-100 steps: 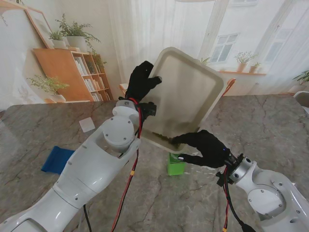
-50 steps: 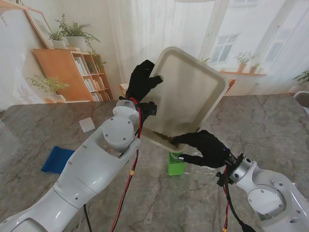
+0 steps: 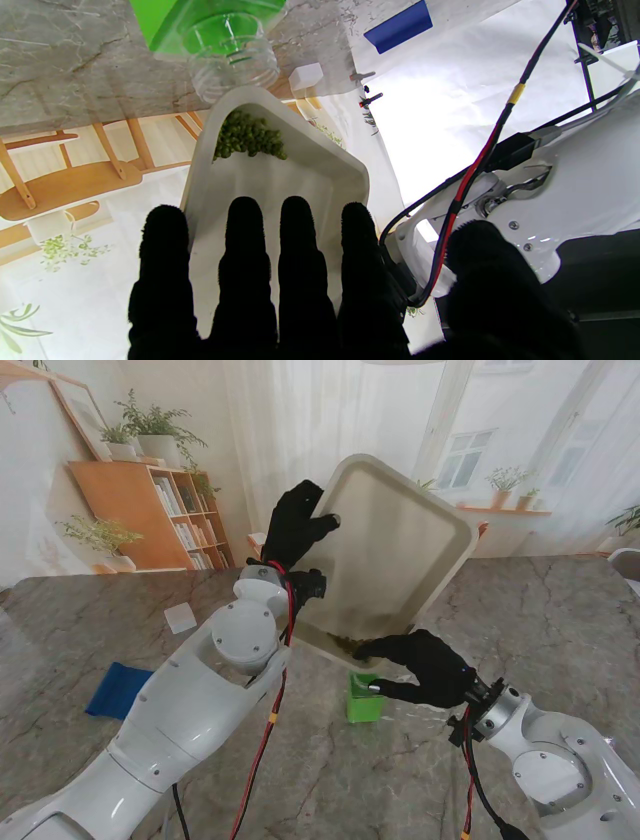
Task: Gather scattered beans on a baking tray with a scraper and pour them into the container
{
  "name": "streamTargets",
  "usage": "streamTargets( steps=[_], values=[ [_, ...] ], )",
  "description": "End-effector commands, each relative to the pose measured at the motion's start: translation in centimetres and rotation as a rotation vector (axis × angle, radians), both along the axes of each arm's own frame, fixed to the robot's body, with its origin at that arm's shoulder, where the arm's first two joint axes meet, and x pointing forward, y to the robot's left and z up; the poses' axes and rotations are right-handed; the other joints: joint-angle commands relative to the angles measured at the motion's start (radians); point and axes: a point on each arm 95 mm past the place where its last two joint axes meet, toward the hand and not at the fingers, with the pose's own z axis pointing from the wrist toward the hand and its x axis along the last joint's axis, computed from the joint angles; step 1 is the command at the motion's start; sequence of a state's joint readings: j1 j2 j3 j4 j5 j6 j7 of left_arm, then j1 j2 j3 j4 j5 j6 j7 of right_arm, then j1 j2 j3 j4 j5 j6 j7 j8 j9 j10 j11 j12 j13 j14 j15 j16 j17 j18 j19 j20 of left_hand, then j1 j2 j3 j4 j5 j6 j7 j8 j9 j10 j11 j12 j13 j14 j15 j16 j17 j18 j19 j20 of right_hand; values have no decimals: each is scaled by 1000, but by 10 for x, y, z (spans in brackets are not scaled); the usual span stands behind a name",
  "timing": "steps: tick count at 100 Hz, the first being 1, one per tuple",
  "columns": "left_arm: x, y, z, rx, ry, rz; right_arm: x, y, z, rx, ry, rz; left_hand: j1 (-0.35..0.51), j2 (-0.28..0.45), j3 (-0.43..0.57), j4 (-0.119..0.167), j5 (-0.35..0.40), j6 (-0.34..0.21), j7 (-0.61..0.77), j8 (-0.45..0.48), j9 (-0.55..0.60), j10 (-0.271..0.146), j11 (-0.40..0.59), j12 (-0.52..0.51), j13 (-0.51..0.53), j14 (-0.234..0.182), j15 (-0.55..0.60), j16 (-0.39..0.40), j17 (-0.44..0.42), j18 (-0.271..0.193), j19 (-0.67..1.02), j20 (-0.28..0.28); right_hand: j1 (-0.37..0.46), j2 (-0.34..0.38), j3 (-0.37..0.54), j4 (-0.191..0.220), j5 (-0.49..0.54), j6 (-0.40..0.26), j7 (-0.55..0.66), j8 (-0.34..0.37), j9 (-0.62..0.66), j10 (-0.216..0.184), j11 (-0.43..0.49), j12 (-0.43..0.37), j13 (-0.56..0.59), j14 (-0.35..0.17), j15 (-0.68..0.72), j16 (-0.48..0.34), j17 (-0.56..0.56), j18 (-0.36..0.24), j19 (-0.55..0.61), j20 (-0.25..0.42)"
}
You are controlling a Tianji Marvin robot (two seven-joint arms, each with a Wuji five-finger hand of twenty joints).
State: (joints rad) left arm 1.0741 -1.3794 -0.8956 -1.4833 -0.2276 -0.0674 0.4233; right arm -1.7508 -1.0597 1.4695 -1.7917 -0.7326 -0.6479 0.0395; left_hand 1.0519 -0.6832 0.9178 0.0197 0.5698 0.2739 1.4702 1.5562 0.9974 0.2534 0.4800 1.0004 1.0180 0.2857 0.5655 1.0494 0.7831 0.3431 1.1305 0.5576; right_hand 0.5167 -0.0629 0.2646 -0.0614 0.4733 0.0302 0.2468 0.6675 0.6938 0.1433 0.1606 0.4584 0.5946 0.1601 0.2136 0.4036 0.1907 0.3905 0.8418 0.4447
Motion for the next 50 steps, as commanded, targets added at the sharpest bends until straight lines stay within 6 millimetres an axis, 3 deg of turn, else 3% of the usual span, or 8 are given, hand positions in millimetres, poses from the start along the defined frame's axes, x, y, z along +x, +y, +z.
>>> streamTargets(
  steps=[1,50],
  values=[
    [-4,-7,6,-7,-16,-22,-1,3,-1,-4,8,14,84,67,134,72,24,-34,34,14,70,-181,96,35,71,-89,67,7,102,-193,182,107,7,22,1,28,-6,-10,-6,-20,-12,-19,-4,-6,0,-10,1,11,-18,-70,-46,-3],
    [-7,-8,5,-23,-8,-24,-1,4,-2,-5,12,21,83,60,138,74,25,-34,35,14,73,-181,96,36,74,-86,70,7,104,-193,186,107,6,23,1,28,-5,-8,-5,-20,-12,-19,-4,-6,-1,-9,1,11,-18,-71,-47,-3]
  ],
)
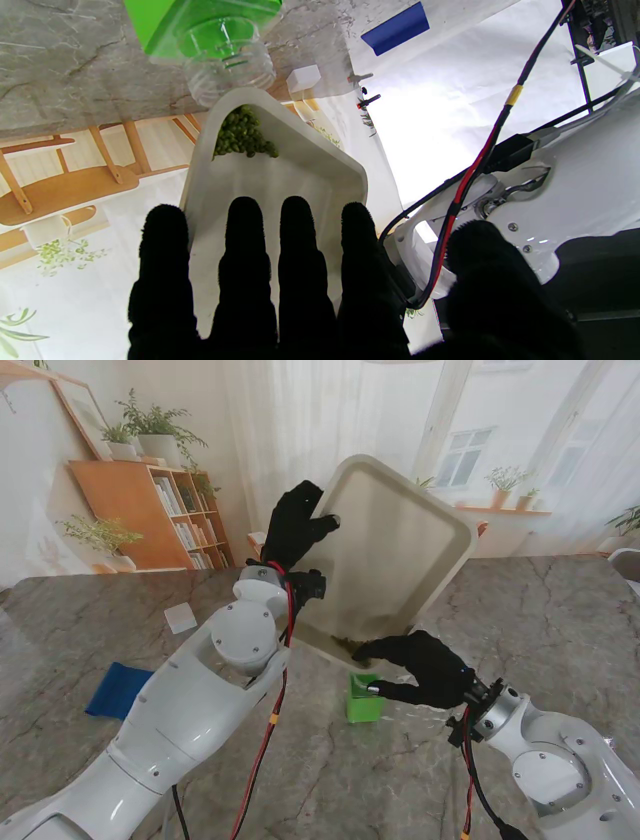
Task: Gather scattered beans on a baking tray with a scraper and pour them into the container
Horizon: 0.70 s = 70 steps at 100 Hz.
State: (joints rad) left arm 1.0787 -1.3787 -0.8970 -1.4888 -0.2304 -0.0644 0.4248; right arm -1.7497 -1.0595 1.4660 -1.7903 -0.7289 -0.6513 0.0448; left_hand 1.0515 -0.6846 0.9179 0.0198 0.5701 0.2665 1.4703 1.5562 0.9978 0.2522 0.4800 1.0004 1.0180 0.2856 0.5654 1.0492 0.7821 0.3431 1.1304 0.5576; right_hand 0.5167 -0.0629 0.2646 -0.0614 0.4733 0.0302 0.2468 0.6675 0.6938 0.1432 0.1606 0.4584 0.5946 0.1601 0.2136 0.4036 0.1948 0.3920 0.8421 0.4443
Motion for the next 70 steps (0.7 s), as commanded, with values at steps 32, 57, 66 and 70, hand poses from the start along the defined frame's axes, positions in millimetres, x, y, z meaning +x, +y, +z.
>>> streamTargets(
  steps=[32,57,66,70],
  values=[
    [-11,-11,7,-22,-27,-42,-1,3,-1,-4,4,13,83,63,139,76,27,-27,36,14,75,-179,95,35,76,-86,71,6,107,-193,189,106,7,22,1,28,-7,-8,-6,-20,-12,-18,-4,-6,-1,-10,1,11,-20,-71,-45,-2],
    [-11,-11,9,-20,-35,-45,-2,2,-1,-8,0,17,82,66,138,73,27,-27,36,14,76,-178,95,37,74,-84,72,7,105,-190,190,107,7,22,1,28,-5,-10,-6,-20,-12,-19,-4,-6,-1,-10,1,11,-21,-72,-46,-1],
    [-11,-10,8,-16,-35,-43,-2,2,-1,-8,-1,17,83,61,139,74,27,-26,36,14,75,-178,95,37,75,-85,72,7,105,-189,191,107,7,22,1,28,-7,-8,-6,-20,-12,-17,-4,-6,0,-9,1,11,-21,-71,-46,-1],
    [-11,-10,8,-14,-35,-43,-2,2,-1,-8,-1,17,83,61,140,74,27,-27,36,14,75,-178,95,37,74,-86,72,7,105,-189,191,108,7,23,1,28,-6,-8,-6,-20,-12,-18,-4,-6,0,-9,1,11,-21,-73,-46,-1]
  ],
)
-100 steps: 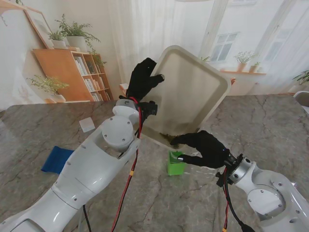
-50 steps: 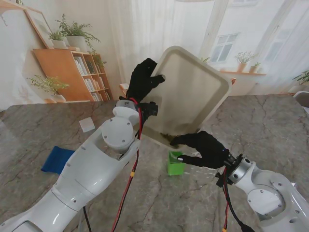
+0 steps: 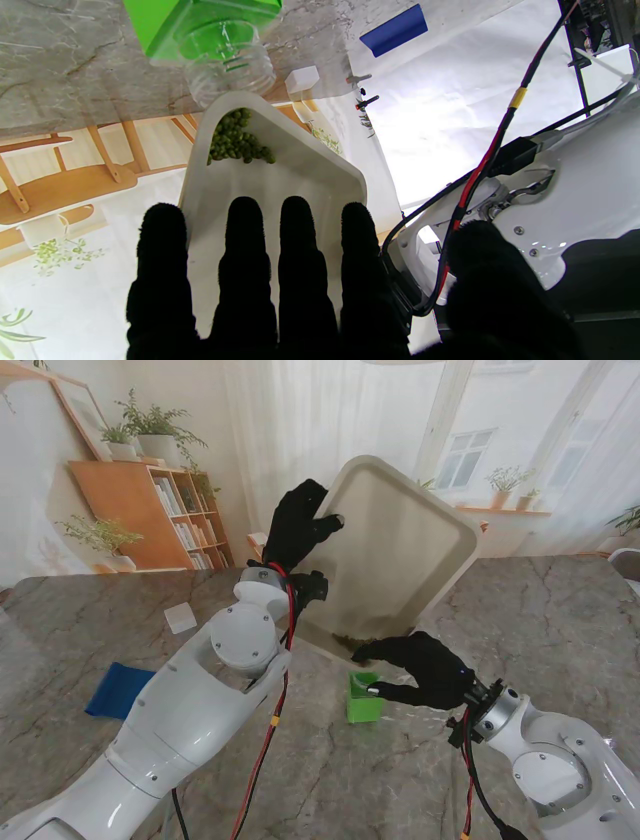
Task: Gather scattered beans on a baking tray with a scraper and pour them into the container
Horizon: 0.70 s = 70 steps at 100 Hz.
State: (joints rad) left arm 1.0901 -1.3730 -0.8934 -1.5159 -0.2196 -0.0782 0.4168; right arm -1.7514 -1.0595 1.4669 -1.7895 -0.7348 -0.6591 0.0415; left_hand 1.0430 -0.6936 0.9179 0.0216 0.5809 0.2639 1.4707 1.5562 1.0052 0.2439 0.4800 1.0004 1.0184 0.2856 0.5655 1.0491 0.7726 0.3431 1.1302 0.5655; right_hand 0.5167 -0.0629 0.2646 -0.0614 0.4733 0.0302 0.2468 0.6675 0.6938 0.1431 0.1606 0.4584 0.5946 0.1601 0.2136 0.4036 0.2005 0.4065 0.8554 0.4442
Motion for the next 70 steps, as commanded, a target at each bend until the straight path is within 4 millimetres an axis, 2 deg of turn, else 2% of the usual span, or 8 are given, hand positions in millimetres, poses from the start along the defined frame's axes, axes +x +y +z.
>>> streamTargets(
  steps=[1,70],
  values=[
    [-4,-7,4,-10,-8,-23,-1,3,0,-5,3,12,92,68,140,72,17,-24,36,14,69,-169,95,38,74,-84,73,8,115,-188,191,100,7,23,1,28,-8,-8,-6,-20,-13,-17,-4,-6,0,-9,1,11,-26,-87,-59,-1],
    [-7,-6,5,-7,-19,-32,-1,5,1,-8,-1,20,90,68,144,71,19,-24,37,14,72,-172,94,39,76,-83,75,8,112,-188,197,101,7,23,1,28,-9,-8,-7,-20,-13,-19,-4,-6,-2,-8,1,11,-26,-86,-59,-1]
  ],
)
